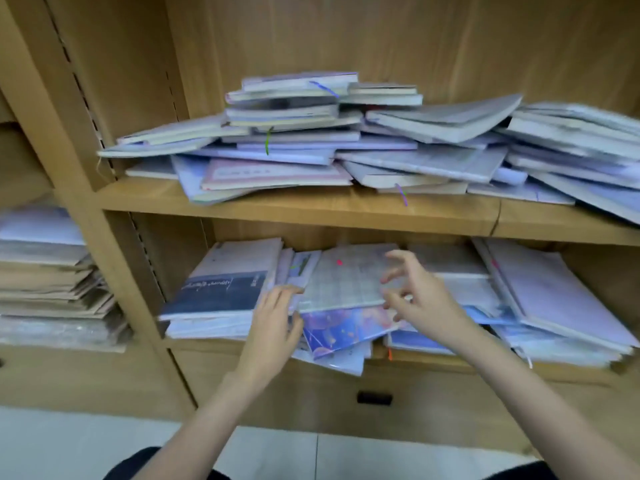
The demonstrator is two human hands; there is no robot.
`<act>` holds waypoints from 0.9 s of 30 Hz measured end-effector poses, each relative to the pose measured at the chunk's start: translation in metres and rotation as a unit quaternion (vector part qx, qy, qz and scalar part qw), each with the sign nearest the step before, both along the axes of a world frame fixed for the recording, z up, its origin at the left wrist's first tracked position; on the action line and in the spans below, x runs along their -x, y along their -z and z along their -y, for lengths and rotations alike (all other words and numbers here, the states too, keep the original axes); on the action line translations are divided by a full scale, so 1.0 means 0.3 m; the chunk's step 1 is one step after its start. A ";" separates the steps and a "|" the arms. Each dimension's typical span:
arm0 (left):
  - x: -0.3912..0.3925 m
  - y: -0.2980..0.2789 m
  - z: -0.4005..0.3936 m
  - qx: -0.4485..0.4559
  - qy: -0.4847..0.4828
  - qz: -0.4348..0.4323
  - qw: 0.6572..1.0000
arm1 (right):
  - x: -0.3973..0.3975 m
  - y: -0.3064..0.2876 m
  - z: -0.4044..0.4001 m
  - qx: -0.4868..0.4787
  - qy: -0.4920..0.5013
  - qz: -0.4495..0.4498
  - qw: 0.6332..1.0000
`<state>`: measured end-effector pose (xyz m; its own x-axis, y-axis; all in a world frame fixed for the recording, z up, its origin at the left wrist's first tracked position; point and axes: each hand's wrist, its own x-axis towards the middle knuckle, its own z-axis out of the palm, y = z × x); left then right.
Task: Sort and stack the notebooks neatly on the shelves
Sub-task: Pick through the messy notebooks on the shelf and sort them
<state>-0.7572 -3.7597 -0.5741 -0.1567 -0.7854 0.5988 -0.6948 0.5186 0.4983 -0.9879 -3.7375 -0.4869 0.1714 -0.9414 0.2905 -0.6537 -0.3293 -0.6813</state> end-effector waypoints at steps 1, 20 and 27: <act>0.000 0.042 0.027 -0.020 0.001 0.046 0.999 | 0.023 0.072 0.035 -0.037 0.005 -0.074 0.997; 0.107 0.145 0.086 -0.048 -0.010 0.281 0.958 | 0.177 0.147 0.264 0.207 0.000 -0.477 0.854; 0.093 0.133 0.081 0.036 -0.026 0.201 0.979 | 0.181 0.151 0.059 0.292 0.031 -0.434 0.852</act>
<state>-0.7852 -3.7840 -0.6140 -0.3514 -0.7567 0.5513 -0.8540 0.5003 0.1425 -1.0423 -3.7552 -0.5321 0.5160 -0.6939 0.5021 -0.8558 -0.3938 0.3354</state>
